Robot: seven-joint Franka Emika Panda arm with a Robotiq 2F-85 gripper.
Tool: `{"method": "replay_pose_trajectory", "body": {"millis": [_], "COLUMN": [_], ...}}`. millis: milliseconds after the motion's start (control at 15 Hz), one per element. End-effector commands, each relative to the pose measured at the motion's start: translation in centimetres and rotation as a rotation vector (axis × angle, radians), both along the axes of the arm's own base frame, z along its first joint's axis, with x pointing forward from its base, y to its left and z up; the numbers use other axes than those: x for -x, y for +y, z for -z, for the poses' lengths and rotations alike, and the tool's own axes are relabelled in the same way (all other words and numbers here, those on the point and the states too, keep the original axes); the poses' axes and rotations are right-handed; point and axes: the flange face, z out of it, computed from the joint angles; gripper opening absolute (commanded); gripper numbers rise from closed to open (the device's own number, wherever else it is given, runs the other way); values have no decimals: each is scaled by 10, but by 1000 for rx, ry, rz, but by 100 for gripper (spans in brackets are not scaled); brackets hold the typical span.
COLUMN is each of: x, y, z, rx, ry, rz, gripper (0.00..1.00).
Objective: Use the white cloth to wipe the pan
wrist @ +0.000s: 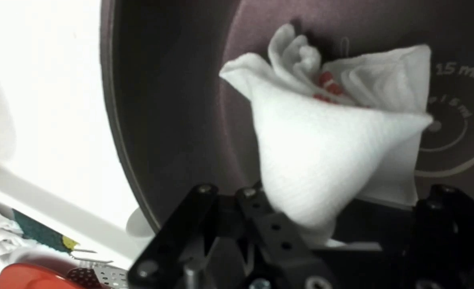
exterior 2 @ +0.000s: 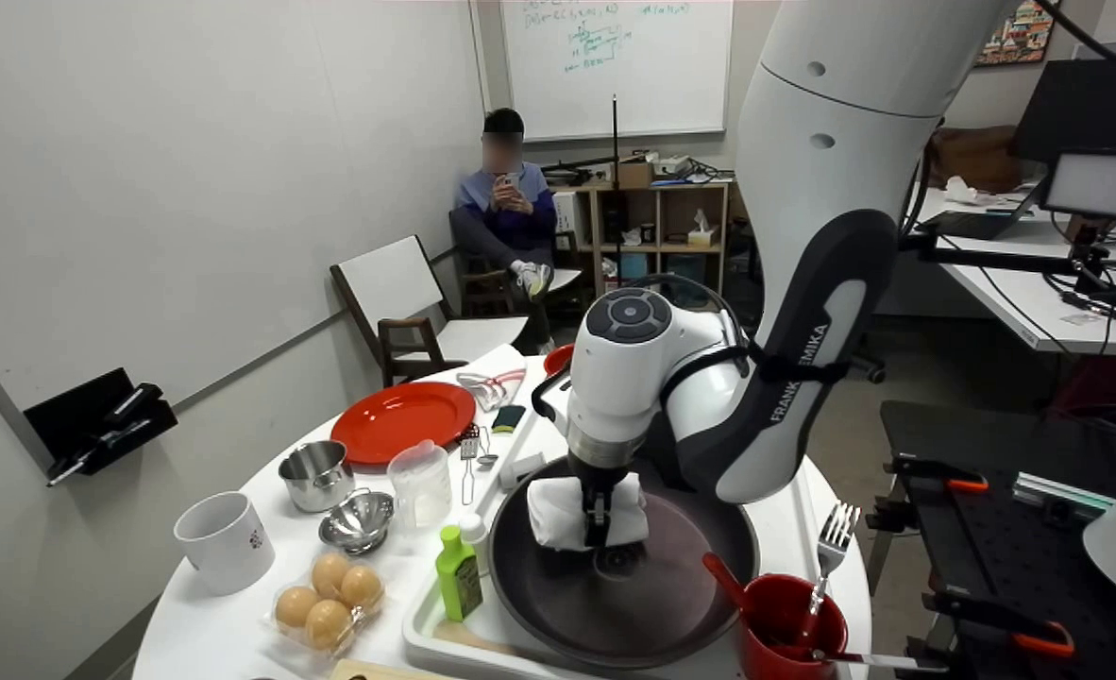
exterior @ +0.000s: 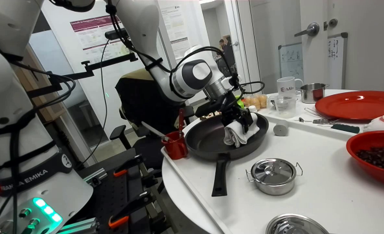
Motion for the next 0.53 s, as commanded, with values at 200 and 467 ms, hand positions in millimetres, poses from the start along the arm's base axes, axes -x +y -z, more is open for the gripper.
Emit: {"method": "replay_pose_trajectory", "body": {"millis": [200,467], "x": [-12,-10], "y": [-46,-57], "z": [-11,-6], "rx": [-15,-12], "ry": [-34,-26], "rz": [140,166], "gripper": [6,6]}}
